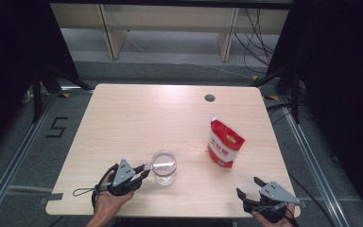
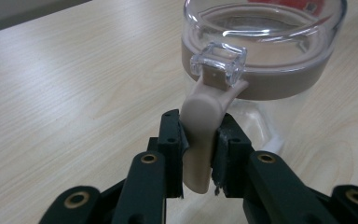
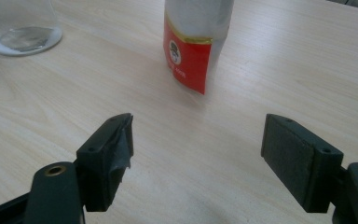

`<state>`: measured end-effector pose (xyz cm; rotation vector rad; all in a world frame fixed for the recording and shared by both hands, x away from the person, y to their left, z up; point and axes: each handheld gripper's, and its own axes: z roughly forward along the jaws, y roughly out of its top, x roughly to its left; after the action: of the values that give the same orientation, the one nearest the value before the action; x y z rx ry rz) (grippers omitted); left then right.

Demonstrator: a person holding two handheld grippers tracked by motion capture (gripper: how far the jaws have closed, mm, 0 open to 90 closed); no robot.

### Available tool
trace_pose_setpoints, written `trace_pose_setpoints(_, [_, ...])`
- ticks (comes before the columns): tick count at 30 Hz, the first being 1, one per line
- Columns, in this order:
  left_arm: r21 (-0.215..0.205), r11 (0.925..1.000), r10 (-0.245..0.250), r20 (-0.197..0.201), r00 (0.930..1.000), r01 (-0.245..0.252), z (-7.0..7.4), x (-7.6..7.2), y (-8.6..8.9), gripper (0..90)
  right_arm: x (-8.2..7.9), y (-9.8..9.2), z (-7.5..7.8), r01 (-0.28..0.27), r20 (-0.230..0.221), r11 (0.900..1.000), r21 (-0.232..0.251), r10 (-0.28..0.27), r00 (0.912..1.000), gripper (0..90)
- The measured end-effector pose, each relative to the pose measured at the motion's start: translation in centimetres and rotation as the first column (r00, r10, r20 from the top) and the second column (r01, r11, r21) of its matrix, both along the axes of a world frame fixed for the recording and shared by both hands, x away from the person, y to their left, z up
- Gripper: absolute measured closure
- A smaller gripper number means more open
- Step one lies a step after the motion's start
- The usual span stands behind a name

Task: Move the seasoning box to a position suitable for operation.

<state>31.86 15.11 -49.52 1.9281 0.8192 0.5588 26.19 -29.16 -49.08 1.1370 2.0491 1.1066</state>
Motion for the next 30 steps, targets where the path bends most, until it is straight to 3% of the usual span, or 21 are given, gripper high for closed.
trace_pose_setpoints(1, [0.004,1.0000,-0.005,0.008,1.0000,0.005,0.0,0.1,0.0,74.7,0.0,-0.1,0.0,-0.001,0.013,1.000,-0.008,0.001,0.9999,26.2])
trace_pose_setpoints(2, [-0.009,0.9999,-0.014,0.006,0.9999,0.014,0.0,0.2,0.0,74.7,-0.1,0.0,0.0,0.003,-0.013,1.000,0.008,-0.002,0.9999,26.2])
trace_pose_setpoints(4, [-0.019,0.9997,-0.017,0.006,0.9998,0.017,-0.1,0.2,-0.1,74.7,-0.1,0.0,0.0,0.003,-0.012,1.000,0.009,-0.003,0.9999,26.2])
trace_pose_setpoints(6, [0.001,0.9997,-0.026,0.019,0.9995,0.026,0.0,0.3,-0.1,74.7,0.0,0.0,0.0,-0.001,0.006,1.000,0.004,0.001,1.0000,26.2])
trace_pose_setpoints(8, [-0.018,0.9995,-0.024,0.011,0.9996,0.025,-0.1,0.5,-0.2,74.8,0.0,0.0,0.0,-0.003,-0.009,1.000,0.014,0.004,1.0000,26.2])
trace_pose_setpoints(9, [-0.027,0.9990,-0.035,0.010,0.9993,0.035,-0.1,0.6,-0.3,74.8,-0.2,0.3,0.0,0.021,-0.031,0.999,0.027,-0.020,0.9993,26.2])
trace_pose_setpoints(10, [-0.021,0.9985,-0.051,0.013,0.9986,0.051,-0.1,0.6,-0.3,74.7,0.0,0.0,0.0,0.001,-0.007,1.000,0.008,-0.001,1.0000,26.2])
trace_pose_setpoints(13, [-0.033,0.9969,-0.070,0.004,0.9975,0.071,-0.2,0.5,-0.7,74.5,-0.2,0.3,0.0,0.019,-0.031,0.999,0.032,-0.018,0.9994,26.2])
trace_pose_setpoints(17, [-0.041,0.9928,-0.112,0.011,0.9936,0.113,-0.3,0.2,-1.3,74.5,0.0,0.0,0.0,0.000,0.005,1.000,0.004,0.000,1.0000,26.2])
trace_pose_setpoints(20, [-0.035,0.9908,-0.130,0.020,0.9913,0.131,-0.3,0.2,-1.7,74.5,-0.1,0.1,0.0,0.013,-0.014,1.000,0.018,-0.013,0.9998,26.2])
trace_pose_setpoints(26, [-0.052,0.9891,-0.137,0.012,0.9904,0.138,-0.4,0.2,-2.5,74.5,0.1,0.0,0.0,-0.003,0.005,1.000,0.007,0.003,1.0000,26.2])
trace_pose_setpoints(28, [-0.037,0.9886,-0.146,0.012,0.9893,0.146,-0.2,0.3,-2.5,74.4,0.0,0.0,0.0,-0.003,0.004,1.000,0.007,0.003,1.0000,26.2])
trace_pose_setpoints(29, [-0.045,0.9895,-0.138,0.001,0.9905,0.138,-0.3,0.3,-2.5,74.2,-0.2,0.2,0.0,0.014,-0.023,1.000,0.027,-0.013,0.9996,26.2])
trace_pose_setpoints(30, [-0.045,0.9895,-0.138,0.001,0.9905,0.138,-0.3,0.3,-2.5,74.2,-0.1,0.2,0.0,0.009,-0.023,0.999,0.033,-0.008,0.9997,26.2])
